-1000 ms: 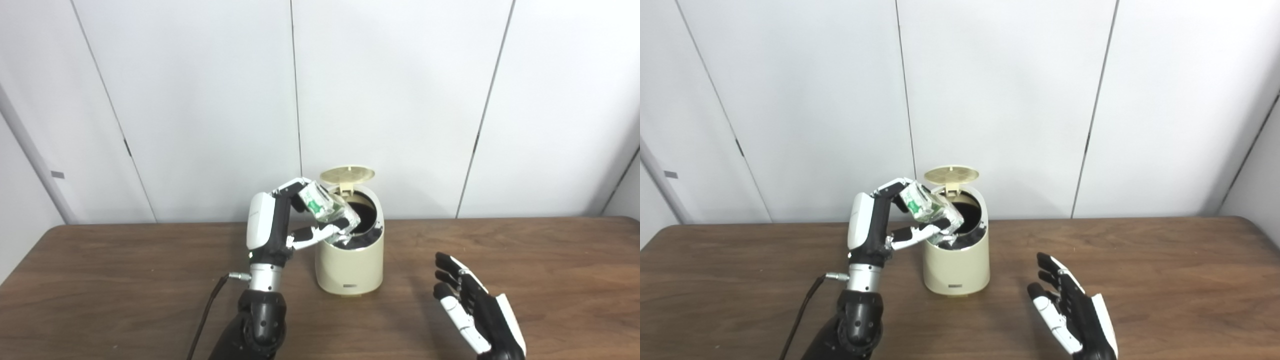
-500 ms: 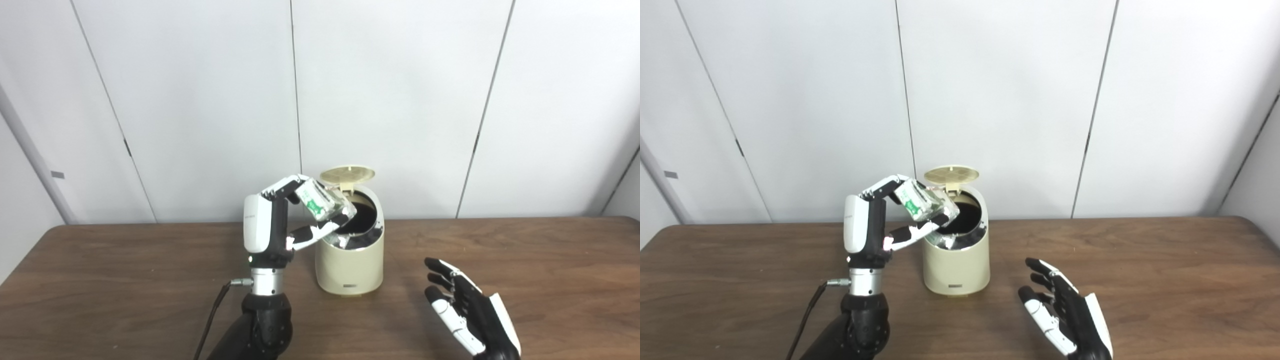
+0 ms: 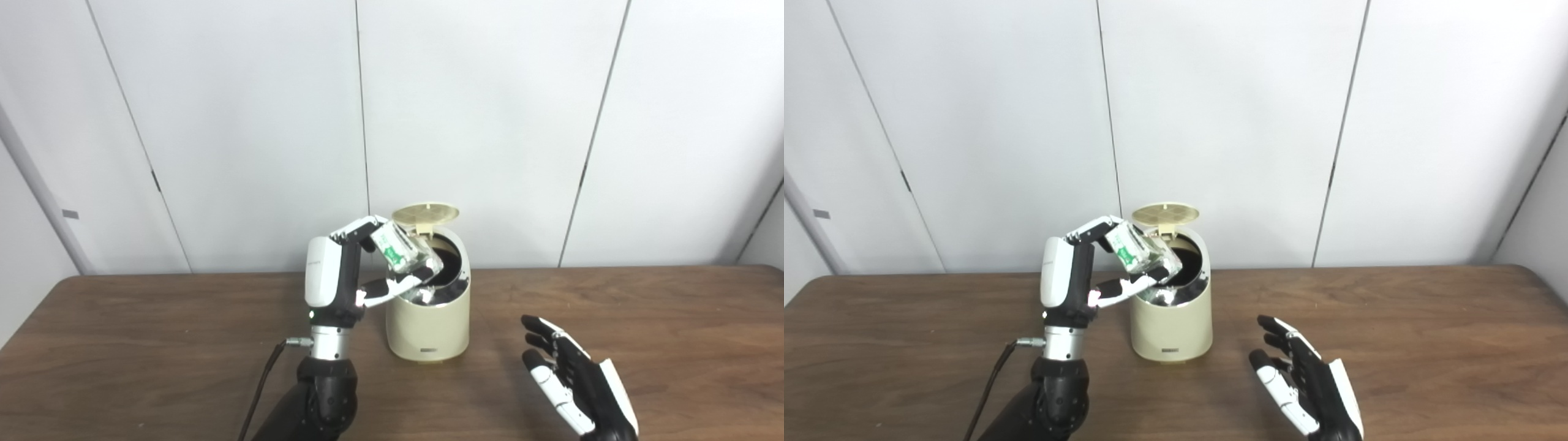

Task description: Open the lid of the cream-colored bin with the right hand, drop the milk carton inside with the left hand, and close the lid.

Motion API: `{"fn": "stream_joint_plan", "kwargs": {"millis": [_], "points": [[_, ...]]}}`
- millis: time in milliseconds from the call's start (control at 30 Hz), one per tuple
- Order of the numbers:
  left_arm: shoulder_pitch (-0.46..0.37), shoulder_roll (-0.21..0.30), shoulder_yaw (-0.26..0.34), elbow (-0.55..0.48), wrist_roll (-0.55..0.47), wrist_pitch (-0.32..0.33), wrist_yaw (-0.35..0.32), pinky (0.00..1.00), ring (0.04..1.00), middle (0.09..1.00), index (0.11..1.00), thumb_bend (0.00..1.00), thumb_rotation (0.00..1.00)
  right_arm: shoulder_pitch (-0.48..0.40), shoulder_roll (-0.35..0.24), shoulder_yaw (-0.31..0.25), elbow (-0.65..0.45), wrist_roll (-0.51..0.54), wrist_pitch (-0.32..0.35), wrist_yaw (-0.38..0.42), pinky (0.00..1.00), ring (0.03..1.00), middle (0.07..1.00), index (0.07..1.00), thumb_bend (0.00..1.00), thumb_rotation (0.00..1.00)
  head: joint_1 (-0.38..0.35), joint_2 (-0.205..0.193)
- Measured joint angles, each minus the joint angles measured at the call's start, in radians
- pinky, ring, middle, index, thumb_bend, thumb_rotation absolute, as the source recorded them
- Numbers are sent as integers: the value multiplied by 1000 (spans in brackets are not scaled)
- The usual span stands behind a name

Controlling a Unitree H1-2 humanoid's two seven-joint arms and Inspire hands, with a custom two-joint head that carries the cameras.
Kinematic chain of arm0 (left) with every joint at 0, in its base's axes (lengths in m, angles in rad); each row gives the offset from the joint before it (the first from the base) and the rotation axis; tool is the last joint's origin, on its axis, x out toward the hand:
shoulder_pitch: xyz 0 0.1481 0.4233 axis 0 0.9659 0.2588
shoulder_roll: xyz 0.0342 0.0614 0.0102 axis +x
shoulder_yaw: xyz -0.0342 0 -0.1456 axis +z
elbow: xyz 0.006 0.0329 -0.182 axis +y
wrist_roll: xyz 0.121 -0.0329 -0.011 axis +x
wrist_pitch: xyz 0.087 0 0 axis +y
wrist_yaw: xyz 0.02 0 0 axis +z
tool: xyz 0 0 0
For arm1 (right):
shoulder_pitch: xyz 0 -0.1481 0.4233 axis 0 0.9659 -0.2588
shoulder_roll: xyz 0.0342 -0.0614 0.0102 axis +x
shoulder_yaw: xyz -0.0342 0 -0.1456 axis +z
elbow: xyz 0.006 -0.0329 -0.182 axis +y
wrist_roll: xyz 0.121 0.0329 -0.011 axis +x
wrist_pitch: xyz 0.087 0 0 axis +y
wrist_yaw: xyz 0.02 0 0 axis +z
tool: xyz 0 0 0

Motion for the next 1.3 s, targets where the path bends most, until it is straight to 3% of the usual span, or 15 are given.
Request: {"fn": "stream_joint_plan", "kwargs": {"millis": [300, 633, 800, 900, 967, 1067, 1167, 1300], "points": [[-3, -4, 7, 2, 13, 0, -36, 397, 431, 498, 492, 478, 0, 0, 0, 0, 0, -1, 0, 0, 725, 848, 865, 826, 520, 753, -2, 2], [-23, 21, 1, 3, 133, 9, -36, 392, 436, 504, 481, 478, 0, 0, 1, 0, 0, -2, 0, 0, 725, 851, 861, 823, 523, 749, -2, 2], [-23, 22, 0, -5, 175, 56, -41, 378, 451, 498, 487, 479, 0, 0, 0, -1, -1, -2, 0, 0, 718, 847, 853, 816, 525, 751, 0, 6], [-19, 22, -3, -37, 215, 121, -63, 373, 475, 514, 494, 479, 0, 0, 0, -2, -3, -3, 0, 0, 715, 844, 848, 813, 514, 748, 2, 6], [-18, 22, -8, -53, 248, 162, -66, 447, 470, 523, 487, 498, 0, 0, -1, -1, -4, -6, 0, 0, 716, 845, 849, 815, 504, 744, 2, 6], [-9, 19, -11, -79, 270, 209, -74, 465, 561, 525, 489, 518, 0, 0, 0, -2, -15, -5, 6, 1, 723, 847, 849, 823, 500, 734, 2, 6], [1, 17, -15, -98, 285, 239, -82, 474, 579, 612, 493, 523, 42, 0, 0, -1, -28, -4, 7, 4, 717, 841, 845, 825, 494, 730, 2, 6], [2, 16, -19, -112, 297, 272, -95, 473, 585, 645, 494, 524, 56, 0, 0, -1, -28, -4, 7, 8, 717, 840, 842, 824, 495, 731, 2, 6]]}}
